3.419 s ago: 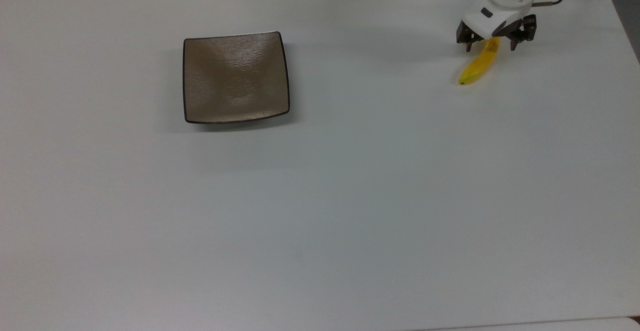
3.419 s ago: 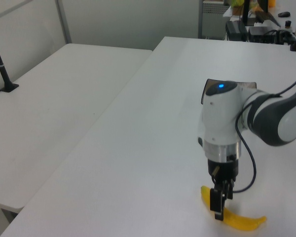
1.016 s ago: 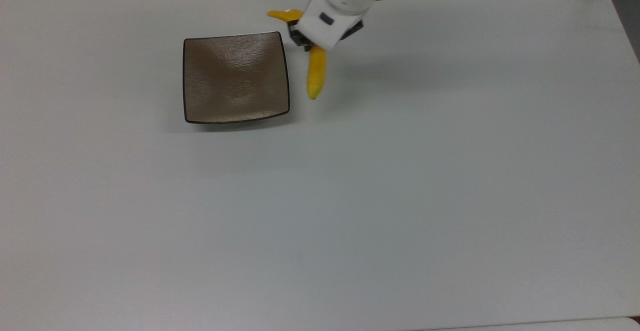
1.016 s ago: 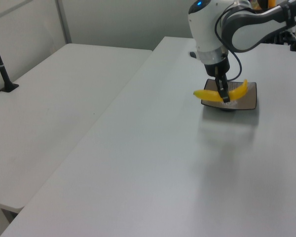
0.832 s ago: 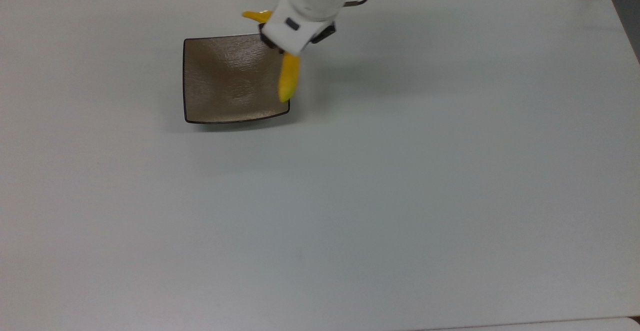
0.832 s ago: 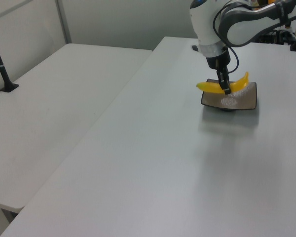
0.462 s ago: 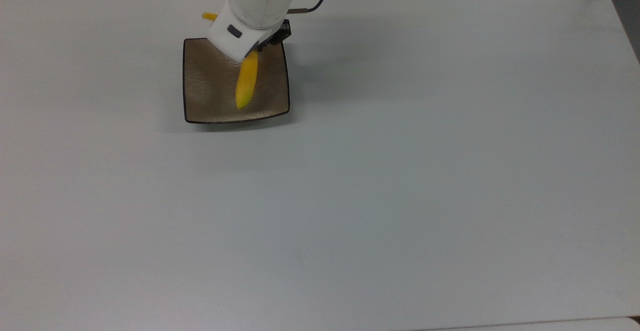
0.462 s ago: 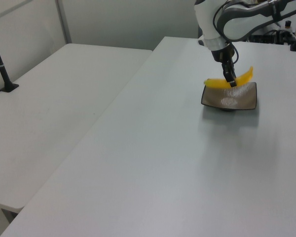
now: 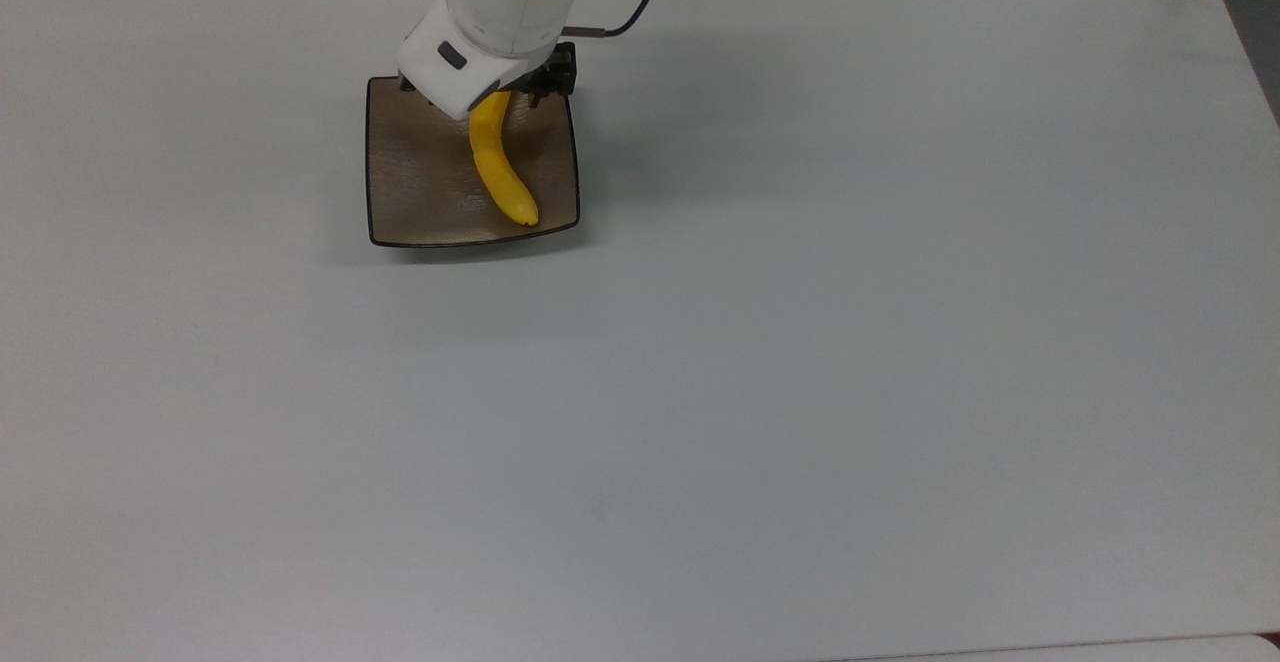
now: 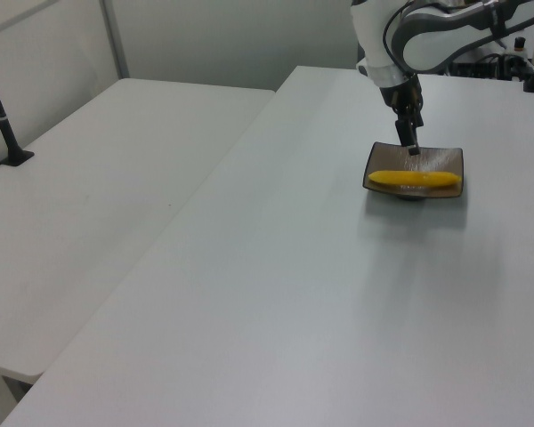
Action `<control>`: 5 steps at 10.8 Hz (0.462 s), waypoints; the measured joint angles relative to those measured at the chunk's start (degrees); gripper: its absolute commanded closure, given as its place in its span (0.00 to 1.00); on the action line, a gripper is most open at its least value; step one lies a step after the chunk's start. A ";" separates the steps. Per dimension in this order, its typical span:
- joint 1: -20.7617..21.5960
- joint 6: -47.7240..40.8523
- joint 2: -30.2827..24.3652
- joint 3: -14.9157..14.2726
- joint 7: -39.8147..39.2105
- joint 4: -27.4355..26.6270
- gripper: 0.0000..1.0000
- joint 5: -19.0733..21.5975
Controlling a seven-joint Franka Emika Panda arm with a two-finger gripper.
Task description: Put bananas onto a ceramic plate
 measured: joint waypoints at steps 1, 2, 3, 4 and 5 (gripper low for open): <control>0.01 0.73 -0.18 0.01 2.48 0.66 0.00 0.00; 0.03 1.43 -0.37 0.03 4.55 1.39 0.00 0.68; 0.05 3.18 -0.64 0.05 7.45 2.71 0.00 3.24; 0.06 5.71 -1.07 0.06 10.05 3.87 0.00 6.16; 0.07 9.09 -1.94 0.07 12.69 4.70 0.00 8.54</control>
